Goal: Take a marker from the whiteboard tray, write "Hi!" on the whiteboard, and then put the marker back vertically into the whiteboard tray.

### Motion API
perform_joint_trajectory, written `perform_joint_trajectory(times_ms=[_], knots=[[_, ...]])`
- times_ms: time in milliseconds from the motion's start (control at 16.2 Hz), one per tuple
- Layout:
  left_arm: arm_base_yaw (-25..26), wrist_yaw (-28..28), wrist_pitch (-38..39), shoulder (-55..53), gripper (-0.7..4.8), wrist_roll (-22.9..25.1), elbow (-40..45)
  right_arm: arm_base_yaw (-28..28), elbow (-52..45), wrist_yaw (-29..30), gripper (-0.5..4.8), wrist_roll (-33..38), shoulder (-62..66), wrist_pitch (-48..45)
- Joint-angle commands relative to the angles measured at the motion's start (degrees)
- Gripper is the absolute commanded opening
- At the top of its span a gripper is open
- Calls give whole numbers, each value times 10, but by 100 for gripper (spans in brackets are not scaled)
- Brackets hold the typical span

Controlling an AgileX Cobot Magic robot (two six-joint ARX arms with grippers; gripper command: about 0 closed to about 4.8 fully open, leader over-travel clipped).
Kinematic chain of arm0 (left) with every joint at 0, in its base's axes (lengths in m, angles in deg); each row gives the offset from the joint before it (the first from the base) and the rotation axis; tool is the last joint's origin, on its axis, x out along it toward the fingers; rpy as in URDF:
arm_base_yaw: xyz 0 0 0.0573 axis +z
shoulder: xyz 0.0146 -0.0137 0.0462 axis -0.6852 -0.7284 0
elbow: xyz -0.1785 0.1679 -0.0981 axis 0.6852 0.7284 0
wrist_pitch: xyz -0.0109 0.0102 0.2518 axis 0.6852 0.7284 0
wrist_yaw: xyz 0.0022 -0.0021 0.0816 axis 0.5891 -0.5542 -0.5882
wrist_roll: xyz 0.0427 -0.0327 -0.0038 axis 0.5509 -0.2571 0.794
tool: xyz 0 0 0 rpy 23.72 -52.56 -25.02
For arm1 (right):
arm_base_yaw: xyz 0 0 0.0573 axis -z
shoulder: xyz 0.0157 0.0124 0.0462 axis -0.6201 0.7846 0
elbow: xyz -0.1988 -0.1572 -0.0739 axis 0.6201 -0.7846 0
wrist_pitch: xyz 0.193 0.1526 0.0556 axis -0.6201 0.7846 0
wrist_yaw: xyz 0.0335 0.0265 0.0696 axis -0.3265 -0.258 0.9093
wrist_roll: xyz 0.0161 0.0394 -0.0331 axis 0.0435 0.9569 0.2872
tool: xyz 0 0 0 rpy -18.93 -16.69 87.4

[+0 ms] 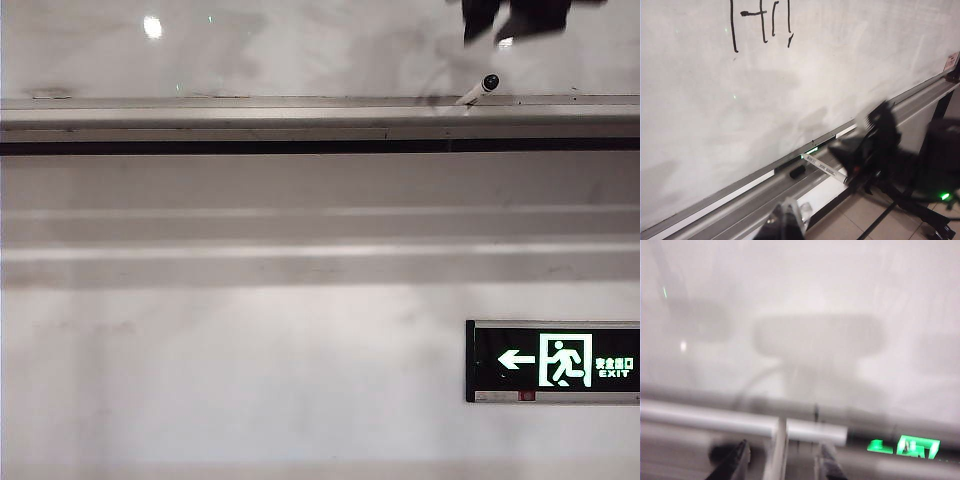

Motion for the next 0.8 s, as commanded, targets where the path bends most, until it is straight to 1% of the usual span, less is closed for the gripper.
perform_joint_trajectory(times_ms=[62,124,247,309,433,494,618,680,742,804], knots=[[0,27,-13,2,-6,0,-2,0,24,1,74,0,-44,-10],[-1,60,-29,2,-6,-1,-2,0,29,1,-1,-4,-71,-10],[-3,83,-75,2,-6,-5,-2,0,30,1,-1,-4,-120,3],[-19,82,-99,3,-6,-7,-2,0,30,-2,-1,-4,-157,26],[-35,76,-123,10,-6,-7,-2,0,30,-2,-1,-4,-221,86],[-38,76,-131,16,-6,-21,-2,0,30,-1,-1,-4,-259,130],[-55,73,-129,23,-6,-30,-2,0,29,-1,-1,-4,-316,213],[-55,69,-118,30,-6,-28,-2,-2,21,0,-1,-4,-349,253],[-58,62,-105,37,-6,-28,-2,-3,0,0,-1,-9,-377,264],[-63,54,-85,43,-6,-28,-1,-3,-37,1,-1,-29,-410,259]])
